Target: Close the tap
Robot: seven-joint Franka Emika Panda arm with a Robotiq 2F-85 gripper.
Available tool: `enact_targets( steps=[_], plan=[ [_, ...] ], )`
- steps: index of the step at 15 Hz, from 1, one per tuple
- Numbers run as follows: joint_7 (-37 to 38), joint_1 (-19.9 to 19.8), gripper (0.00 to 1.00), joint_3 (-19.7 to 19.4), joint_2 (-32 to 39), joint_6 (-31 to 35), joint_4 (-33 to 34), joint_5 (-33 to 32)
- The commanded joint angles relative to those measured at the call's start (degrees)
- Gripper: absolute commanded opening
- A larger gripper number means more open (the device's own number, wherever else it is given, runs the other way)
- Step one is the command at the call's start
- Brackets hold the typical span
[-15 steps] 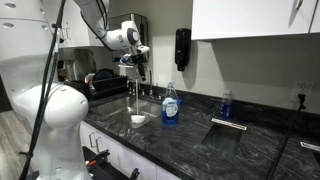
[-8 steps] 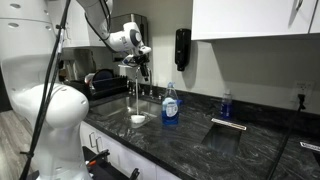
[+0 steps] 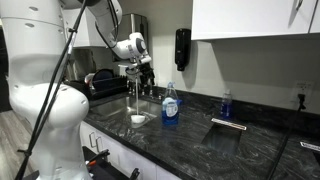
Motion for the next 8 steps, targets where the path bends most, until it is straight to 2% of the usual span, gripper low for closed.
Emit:
enact_targets(
  steps=[1, 5, 8],
  plan=[
    [9.71, 1.94, 0.67, -2.59, 7.04, -1.77, 5.63, 1.21],
    [19.02, 3.31, 0.37, -4.94, 12.32, -1.54, 9.93, 5.38],
    [24.48, 3.65, 0.17, -6.02, 14.26, 1.92, 11.27, 10.66]
  ],
)
